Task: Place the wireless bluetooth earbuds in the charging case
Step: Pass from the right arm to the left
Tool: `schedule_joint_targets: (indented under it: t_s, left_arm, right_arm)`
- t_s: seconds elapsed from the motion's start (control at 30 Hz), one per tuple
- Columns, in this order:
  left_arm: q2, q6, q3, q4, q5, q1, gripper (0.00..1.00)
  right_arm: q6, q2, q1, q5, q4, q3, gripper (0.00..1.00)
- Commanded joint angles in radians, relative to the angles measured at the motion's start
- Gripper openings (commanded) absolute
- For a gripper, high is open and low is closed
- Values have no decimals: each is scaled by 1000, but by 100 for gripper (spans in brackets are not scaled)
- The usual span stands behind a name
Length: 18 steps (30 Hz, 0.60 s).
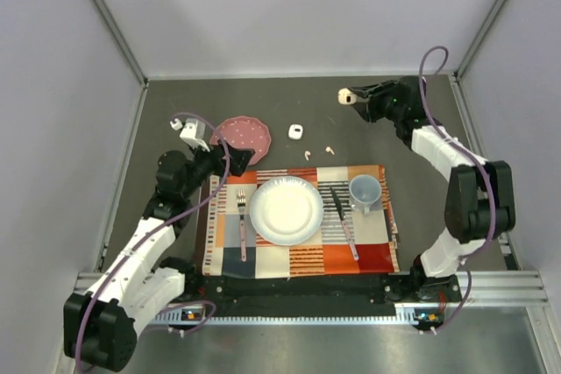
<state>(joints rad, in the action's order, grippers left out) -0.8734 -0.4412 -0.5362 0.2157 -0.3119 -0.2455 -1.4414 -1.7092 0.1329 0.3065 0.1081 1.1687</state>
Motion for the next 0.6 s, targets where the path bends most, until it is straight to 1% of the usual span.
schedule_joint_targets:
  t_s: [0.0, 0.07, 0.13, 0.2, 0.27, 0.3, 0.33, 0.37, 0.4, 0.47, 0.53, 0.57]
  left_arm:
    - [50, -31, 36, 201, -76, 5, 99]
    - [60, -48, 54, 244, -81, 5, 99]
    - [74, -54, 71, 286, -119, 5, 99]
    - [91, -60, 99, 353, -151, 5, 99]
    - [96, -70, 128, 414, -234, 3, 99]
    - [93, -77, 136, 471, -257, 2, 99]
    - [90, -102, 148, 520, -310, 3, 99]
    - [85, -116, 183, 566, -328, 2, 99]
    - [83, -132, 205, 677, -337, 0, 99]
    - [91, -168, 261, 776, -355, -3, 99]
    - [100, -172, 283, 867, -360, -9, 99]
    - [111, -171, 294, 887, -357, -15, 99]
  right_arm:
    - [53, 193, 69, -64, 73, -84, 0]
    - [55, 253, 102, -92, 90, -121, 0]
    - [50, 343, 128, -115, 81, -174, 0]
    - [35, 400, 175, -147, 85, -234, 0]
    - [19, 485, 209, -191, 71, -270, 0]
    - [7, 514, 253, -207, 65, -299, 0]
    - [3, 537, 275, -220, 59, -313, 0]
    - [-4, 580, 301, -256, 47, -325, 0]
    - [-22, 597, 344, -268, 51, -352, 0]
    - [-33, 637, 390, -302, 71, -380, 0]
    - [-59, 654, 447, -326, 76, -392, 0]
    - [-74, 660, 464, -348, 88, -403, 0]
